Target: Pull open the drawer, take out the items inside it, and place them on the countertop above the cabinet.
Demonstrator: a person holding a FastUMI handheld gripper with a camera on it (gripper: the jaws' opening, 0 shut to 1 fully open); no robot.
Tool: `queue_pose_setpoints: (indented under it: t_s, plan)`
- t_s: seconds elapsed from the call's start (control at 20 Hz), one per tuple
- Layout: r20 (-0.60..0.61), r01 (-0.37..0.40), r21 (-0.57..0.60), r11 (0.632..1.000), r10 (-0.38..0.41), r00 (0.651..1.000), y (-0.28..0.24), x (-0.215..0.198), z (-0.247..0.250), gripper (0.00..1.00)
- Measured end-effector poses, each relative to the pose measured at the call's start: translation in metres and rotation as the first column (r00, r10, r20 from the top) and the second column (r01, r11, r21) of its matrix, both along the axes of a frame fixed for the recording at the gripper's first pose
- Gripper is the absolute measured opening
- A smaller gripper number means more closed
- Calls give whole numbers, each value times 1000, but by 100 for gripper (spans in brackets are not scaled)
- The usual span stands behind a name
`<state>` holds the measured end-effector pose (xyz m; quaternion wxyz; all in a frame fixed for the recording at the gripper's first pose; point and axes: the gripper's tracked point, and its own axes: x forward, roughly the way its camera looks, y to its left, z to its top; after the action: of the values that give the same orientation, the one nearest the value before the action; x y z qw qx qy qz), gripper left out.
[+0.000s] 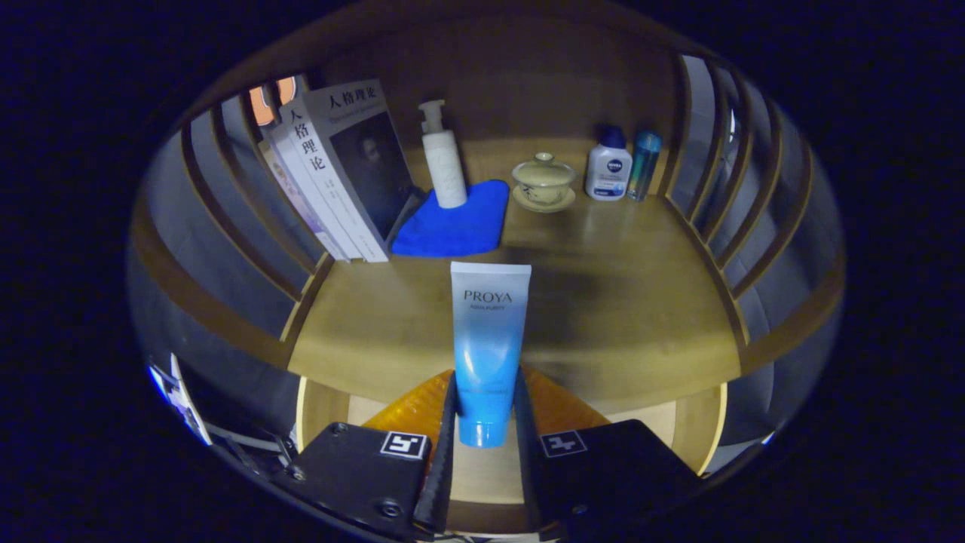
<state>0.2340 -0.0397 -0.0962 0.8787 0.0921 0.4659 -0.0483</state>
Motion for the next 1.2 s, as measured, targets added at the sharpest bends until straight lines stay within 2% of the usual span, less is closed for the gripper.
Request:
queue_pose_setpoints:
  t_s: [0.5,0.65,0.8,1.0,1.1,1.2]
  plan:
    - [-25,33,-52,998,-34,999,-14,56,-38,41]
    - [-4,11,-56,998,-11,1000,-14,70,-46,43]
    - [-40,26,-48,999,-28,999,-16,59,-47,46]
    - [55,-7,2,1000,7,998,-2,40,-13,52]
    - [116,-30,3,1000,29,993,7,18,12,64]
    - [192,-50,18,999,46,980,18,-6,33,72]
